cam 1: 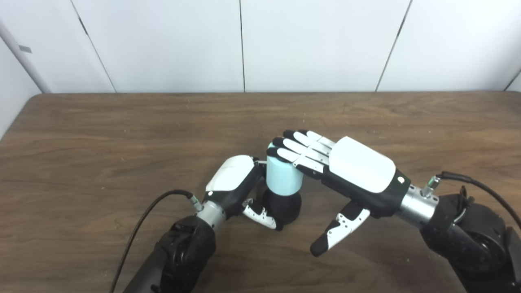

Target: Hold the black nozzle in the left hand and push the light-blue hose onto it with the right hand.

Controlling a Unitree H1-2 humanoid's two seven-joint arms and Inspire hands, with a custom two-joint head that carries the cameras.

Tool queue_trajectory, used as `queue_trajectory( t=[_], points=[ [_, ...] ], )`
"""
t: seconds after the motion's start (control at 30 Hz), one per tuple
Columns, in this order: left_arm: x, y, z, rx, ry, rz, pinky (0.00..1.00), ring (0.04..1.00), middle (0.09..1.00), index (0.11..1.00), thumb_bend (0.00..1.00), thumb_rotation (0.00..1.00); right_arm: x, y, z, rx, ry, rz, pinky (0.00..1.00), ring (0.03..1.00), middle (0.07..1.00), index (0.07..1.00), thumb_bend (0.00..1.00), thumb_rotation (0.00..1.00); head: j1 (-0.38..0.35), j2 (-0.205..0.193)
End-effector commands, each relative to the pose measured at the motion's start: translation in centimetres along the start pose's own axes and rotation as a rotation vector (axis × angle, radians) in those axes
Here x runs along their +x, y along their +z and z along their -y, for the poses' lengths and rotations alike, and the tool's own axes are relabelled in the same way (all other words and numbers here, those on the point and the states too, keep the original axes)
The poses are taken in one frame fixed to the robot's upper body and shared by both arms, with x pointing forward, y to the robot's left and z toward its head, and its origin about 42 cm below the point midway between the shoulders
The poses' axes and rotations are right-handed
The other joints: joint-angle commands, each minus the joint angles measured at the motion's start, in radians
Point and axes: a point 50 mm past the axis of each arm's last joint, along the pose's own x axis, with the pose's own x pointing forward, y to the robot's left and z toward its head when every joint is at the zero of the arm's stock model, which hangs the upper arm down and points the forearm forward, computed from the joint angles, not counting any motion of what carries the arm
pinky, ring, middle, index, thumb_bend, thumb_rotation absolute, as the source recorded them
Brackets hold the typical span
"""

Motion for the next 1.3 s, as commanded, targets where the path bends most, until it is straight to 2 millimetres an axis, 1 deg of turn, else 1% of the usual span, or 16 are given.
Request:
queue_trajectory(
  t=[0.0,0.43,1.27],
  points=[
    [-0.4,-1.3,1.7,0.008,-0.125,-0.052,0.9,0.654,0.524,0.466,0.52,0.0,-0.5,-0.7,-1.1,-0.007,0.089,-0.029,1.0,1.0,0.978,0.967,0.72,1.0,0.0,0.0],
    [-0.6,-1.3,1.8,0.001,-0.133,-0.055,0.9,0.657,0.523,0.467,0.52,0.0,-0.4,-0.6,-1.9,0.013,0.098,-0.035,1.0,1.0,0.977,0.963,0.72,1.0,-0.004,0.001],
    [-0.5,-1.3,1.8,0.0,-0.129,-0.056,0.9,0.656,0.524,0.466,0.52,0.0,-0.5,-0.6,-2.5,0.048,0.111,-0.039,1.0,1.0,0.977,0.961,0.72,1.0,-0.001,0.003]
  ],
)
